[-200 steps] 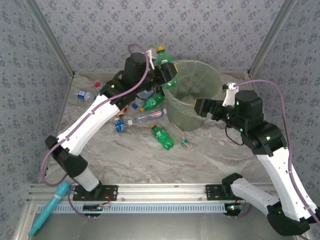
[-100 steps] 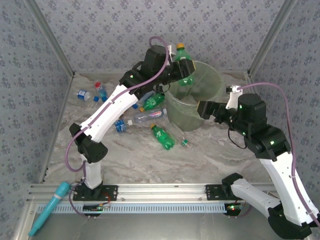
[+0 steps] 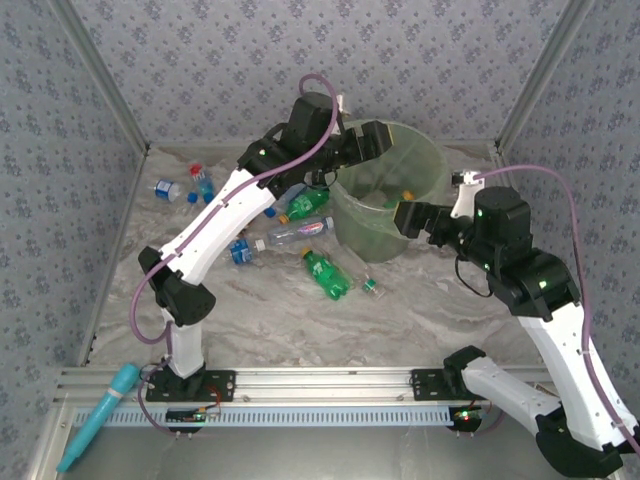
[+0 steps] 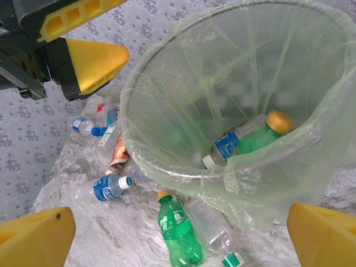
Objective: Put the plastic bottles in the bin
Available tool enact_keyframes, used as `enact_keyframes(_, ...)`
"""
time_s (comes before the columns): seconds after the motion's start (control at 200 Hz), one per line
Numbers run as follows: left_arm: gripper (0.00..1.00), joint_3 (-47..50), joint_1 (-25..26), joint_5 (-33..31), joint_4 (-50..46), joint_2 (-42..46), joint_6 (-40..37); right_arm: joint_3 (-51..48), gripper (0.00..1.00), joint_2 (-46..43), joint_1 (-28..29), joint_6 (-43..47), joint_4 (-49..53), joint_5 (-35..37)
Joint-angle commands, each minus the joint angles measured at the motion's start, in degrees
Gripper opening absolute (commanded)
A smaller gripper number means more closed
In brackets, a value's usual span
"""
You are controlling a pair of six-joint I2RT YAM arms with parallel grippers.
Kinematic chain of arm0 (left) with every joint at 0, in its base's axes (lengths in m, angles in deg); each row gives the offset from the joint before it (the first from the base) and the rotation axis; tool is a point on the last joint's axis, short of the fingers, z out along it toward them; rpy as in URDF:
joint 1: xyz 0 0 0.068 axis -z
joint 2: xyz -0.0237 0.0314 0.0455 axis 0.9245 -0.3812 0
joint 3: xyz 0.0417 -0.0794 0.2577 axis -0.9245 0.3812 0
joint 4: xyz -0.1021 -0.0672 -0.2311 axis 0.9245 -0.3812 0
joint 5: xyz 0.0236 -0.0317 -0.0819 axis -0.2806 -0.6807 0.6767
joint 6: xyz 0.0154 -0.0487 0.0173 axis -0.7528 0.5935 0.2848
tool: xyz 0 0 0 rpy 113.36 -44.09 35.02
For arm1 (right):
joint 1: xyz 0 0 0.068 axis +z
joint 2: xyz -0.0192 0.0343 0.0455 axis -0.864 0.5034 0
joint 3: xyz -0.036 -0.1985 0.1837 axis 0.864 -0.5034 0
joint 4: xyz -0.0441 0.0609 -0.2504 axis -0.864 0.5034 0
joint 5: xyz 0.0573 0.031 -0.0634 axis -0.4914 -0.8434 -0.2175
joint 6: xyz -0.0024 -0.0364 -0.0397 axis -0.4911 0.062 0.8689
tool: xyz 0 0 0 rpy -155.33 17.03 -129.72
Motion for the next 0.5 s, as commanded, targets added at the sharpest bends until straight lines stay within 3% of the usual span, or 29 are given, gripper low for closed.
enact_keyframes(0.0, 0.90, 0.90, 0.28, -2.15, -0.89, 4.98, -2.42, 0.13, 1.00, 0.23, 0.52, -0.64, -0.87, -0.29)
enact_keyframes(0.22, 0.93, 13.74, 0.23, -7.69, 2.47, 14.35, -3.70, -0.06, 1.00, 2.43, 3.24, -0.90, -1.24, -0.10)
enact_keyframes(0.465, 0.94, 31.60, -0.36, -14.04, 5.27, 27.55, -3.04, 0.56, 1.00, 7.34, 10.63, 0.49, -1.69, 3.61)
enact_keyframes(0.495, 0.98, 33.72, -0.43, -14.99, 5.32, 29.26, -2.72, 0.71, 1.00, 8.08, 11.50, 0.57, -1.76, 4.00)
